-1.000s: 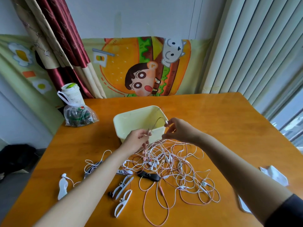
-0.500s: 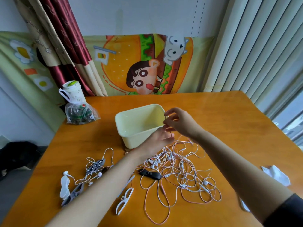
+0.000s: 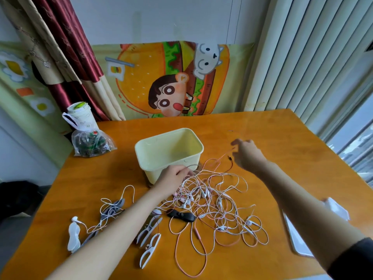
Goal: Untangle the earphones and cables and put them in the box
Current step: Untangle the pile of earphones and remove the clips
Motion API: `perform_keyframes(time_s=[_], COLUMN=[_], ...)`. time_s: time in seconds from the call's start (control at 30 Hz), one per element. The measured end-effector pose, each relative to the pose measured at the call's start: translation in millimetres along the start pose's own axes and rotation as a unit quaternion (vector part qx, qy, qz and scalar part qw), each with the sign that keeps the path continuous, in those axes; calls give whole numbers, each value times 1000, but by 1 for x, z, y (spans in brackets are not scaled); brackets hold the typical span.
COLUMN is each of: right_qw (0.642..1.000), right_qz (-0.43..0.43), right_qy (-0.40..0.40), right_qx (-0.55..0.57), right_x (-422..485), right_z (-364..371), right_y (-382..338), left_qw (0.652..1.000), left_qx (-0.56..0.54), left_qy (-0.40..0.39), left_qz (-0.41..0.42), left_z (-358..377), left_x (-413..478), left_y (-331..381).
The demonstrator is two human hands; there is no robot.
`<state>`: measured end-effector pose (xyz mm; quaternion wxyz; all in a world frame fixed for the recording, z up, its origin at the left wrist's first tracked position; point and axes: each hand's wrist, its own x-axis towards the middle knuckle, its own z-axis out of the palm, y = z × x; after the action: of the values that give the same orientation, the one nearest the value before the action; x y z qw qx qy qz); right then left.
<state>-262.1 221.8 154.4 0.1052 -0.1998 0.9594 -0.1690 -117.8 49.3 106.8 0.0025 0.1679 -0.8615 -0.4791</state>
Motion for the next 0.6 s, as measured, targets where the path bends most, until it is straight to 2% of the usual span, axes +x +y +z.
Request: perform_keyframes(time_s=[0.03,0.13,0.2,0.37,0.47,0.6], right_qw=[999,979,965,973,976,968], right_qz=[-30,-186,-223,-182,-146,-21], right_qy=[-27,-70,-100,-53,38,113], right_qx=[-25,48,94,130,156,224], right_x=[-7,-30,-38,-29,-22,-1], right_z=[6,17,18,10,0,-14], right_y=[-7,-37,-49,-33,-16,16], left_qw=[1000,997,996,998,999,997], left_qx=[15,54,65,9,-7,53], left_qy=[-7,-22,-17,-11,-31,-18], left_qz=[17,50,63,66,29,-59], left_z=[-1,-2,-4,-15,-20,-27], left_x=[3,12,14,17,12,7], left_y=[9,33,45,38,14,-26])
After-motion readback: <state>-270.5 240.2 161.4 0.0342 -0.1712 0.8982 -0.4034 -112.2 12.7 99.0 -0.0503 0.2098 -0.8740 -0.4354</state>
